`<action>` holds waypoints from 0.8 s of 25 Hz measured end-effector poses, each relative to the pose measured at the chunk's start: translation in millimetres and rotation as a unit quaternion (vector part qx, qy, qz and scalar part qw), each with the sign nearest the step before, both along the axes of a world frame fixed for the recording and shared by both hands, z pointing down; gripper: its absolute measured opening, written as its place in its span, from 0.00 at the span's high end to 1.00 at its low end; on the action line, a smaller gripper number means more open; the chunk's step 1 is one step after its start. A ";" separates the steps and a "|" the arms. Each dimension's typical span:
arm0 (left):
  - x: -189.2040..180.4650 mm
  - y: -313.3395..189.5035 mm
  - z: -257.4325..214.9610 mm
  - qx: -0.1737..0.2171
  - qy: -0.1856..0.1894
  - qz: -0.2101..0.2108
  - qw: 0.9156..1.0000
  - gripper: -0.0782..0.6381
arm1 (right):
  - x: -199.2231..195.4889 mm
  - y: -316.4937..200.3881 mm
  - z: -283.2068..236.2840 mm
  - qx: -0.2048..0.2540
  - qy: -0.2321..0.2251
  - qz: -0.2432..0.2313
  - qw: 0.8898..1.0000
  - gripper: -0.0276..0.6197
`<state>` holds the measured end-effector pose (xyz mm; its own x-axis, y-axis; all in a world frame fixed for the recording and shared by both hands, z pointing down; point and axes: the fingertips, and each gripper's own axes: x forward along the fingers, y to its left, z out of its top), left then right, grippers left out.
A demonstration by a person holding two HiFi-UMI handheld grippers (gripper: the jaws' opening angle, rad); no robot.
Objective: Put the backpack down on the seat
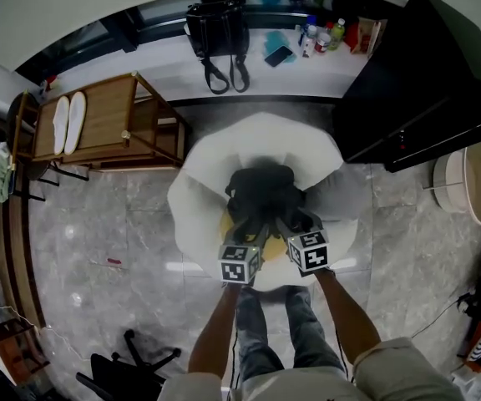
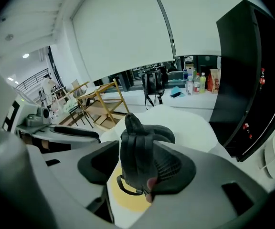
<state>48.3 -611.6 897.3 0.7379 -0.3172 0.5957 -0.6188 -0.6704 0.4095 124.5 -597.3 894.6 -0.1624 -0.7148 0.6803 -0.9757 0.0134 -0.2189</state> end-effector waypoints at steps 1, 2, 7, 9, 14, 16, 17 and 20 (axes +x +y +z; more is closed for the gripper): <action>-0.4 2.1 -5.5 0.003 0.001 0.000 1.000 0.61 | -2.1 1.6 -5.9 0.003 0.000 -0.002 1.000 0.60; -1.0 4.0 -11.5 0.006 0.002 -0.001 1.000 0.61 | -4.2 3.5 -12.2 0.006 0.001 -0.003 1.000 0.61; 2.2 8.9 -51.3 0.034 0.010 -0.007 0.999 0.64 | -8.5 11.6 -50.9 0.029 0.011 -0.006 1.000 0.73; 2.6 7.3 -69.2 0.056 0.006 -0.015 0.998 0.72 | -7.2 13.3 -67.6 0.042 0.028 -0.002 0.999 0.84; 5.7 25.6 -115.9 0.088 0.006 -0.011 0.996 0.83 | -9.6 29.5 -107.1 0.067 0.039 0.003 0.997 0.91; 5.3 35.2 -131.1 0.093 0.009 -0.011 0.996 0.84 | -10.9 37.0 -122.5 0.076 0.036 0.004 0.996 0.91; 5.4 37.8 -137.9 0.097 0.010 -0.011 0.995 0.84 | -11.1 39.1 -130.8 0.083 0.034 0.004 0.996 0.91; 7.0 44.2 -157.6 0.111 0.015 -0.014 0.994 0.84 | -9.9 45.0 -155.6 0.104 0.036 0.001 0.994 0.91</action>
<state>55.3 -567.4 739.7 0.7434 -0.4594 0.4861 -0.6285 -0.7285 0.2726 114.6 -552.3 739.1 -0.1160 -0.8412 0.5281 -0.9889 0.0481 -0.1405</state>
